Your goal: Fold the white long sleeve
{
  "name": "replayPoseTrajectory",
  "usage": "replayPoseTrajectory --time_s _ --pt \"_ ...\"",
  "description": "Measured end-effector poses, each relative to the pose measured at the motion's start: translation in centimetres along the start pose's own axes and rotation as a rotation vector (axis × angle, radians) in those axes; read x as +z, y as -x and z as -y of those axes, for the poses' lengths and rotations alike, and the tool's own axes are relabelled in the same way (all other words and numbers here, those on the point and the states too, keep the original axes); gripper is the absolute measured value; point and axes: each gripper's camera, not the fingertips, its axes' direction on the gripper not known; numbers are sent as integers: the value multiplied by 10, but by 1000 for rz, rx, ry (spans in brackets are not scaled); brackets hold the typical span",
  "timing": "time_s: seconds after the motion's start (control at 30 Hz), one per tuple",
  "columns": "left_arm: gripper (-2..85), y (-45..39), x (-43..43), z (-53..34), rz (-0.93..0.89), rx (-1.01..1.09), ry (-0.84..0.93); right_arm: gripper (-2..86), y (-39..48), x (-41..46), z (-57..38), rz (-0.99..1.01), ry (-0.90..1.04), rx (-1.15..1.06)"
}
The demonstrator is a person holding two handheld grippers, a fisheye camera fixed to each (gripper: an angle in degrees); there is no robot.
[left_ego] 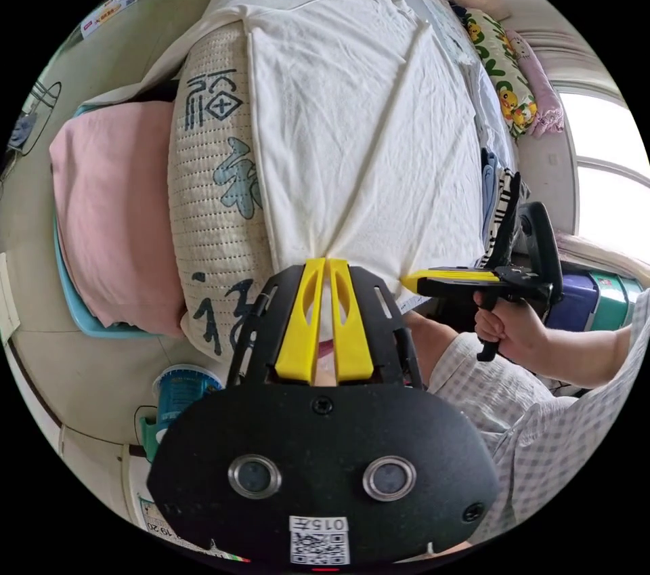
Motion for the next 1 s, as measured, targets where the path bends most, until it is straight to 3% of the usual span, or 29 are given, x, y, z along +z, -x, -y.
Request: replayPoseTrajectory --time_s 0.23,0.4,0.63,0.8,1.0 --pt "5 26 15 -4 -3 -2 3 39 29 23 -1 -104 67 -75" --pt "22 69 18 -12 -124 -126 -17 32 52 26 3 -217 186 -142" --pt "83 191 -23 -23 -328 -484 -390 2 92 -10 57 -363 35 -185" --pt "107 297 -42 28 -396 -643 -608 -4 126 2 109 -394 9 -127" --pt "105 384 -46 114 -331 -747 -651 -5 152 21 111 -487 24 -98"
